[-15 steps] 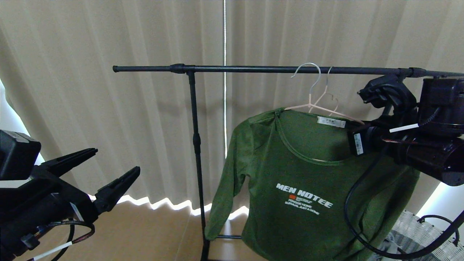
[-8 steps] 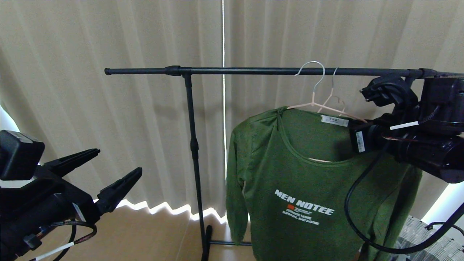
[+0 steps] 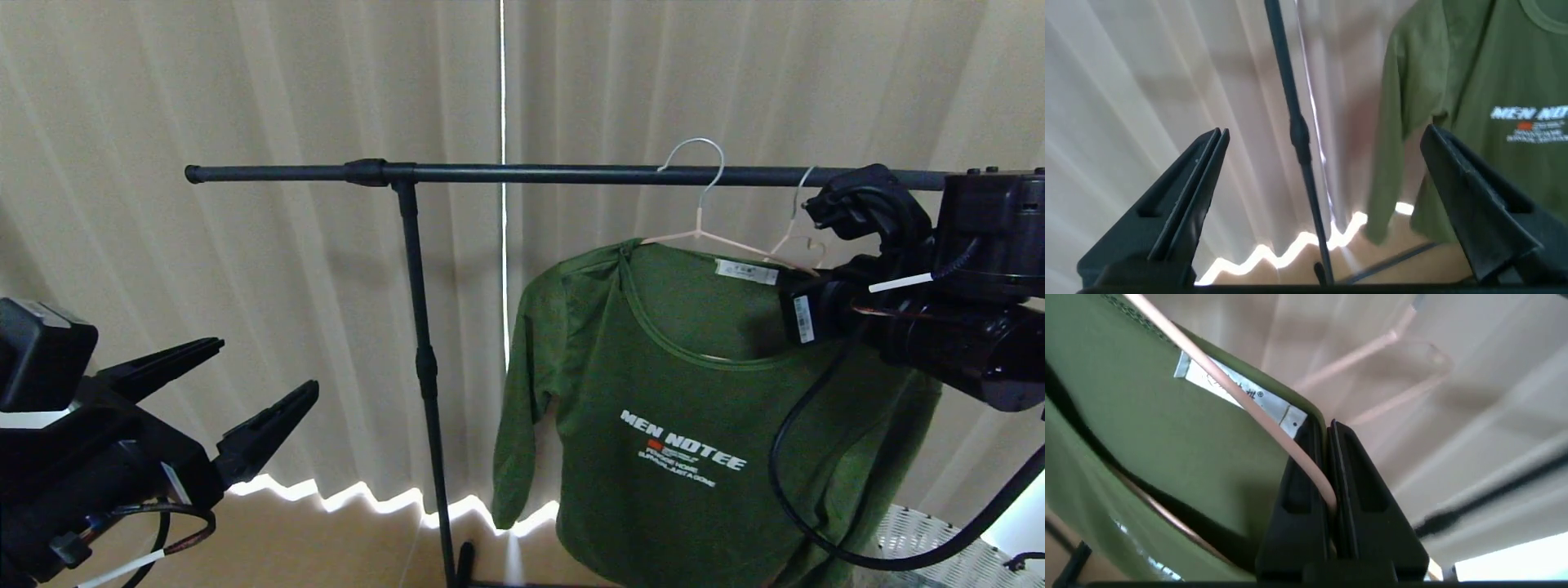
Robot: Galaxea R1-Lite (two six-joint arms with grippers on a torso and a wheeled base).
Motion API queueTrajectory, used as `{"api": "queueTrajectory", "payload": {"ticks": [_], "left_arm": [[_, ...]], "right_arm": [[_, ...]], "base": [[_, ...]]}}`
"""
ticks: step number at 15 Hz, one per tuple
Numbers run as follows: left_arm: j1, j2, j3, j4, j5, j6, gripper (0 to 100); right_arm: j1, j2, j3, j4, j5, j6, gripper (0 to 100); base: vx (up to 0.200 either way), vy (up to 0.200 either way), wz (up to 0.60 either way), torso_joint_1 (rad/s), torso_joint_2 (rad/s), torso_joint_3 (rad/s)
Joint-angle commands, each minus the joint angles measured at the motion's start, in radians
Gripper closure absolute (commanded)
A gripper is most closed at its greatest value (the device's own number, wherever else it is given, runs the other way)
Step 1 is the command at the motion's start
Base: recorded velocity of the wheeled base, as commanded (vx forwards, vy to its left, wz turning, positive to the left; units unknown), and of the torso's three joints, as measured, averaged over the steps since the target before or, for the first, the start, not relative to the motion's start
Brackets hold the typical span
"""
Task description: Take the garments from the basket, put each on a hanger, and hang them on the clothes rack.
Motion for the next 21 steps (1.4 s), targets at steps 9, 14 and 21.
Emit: {"api": "queueTrajectory", "payload": {"ticks": [9,14,21], "left_arm": [[-0.007,0.003,0.002,0.0,-0.001,0.004,0],[-0.001,0.045,-0.015,-0.001,-0.001,0.007,0],[-0.005,0.058,-0.014,-0.001,-0.001,0.015,0]], "right_arm": [[-0.02,0.134,-0.15,0.012,-0.134,-0.004,100],[-0.044,0.191,-0.171,0.012,-0.189,-0.004,100],[-0.02,0.215,-0.186,0.006,-0.236,-0.045,100]], "base": [[0.0,0.0,0.0,0.0,0.0,0.0],[0.0,0.0,0.0,0.0,0.0,0.0],[0.0,0.0,0.0,0.0,0.0,0.0]]}}
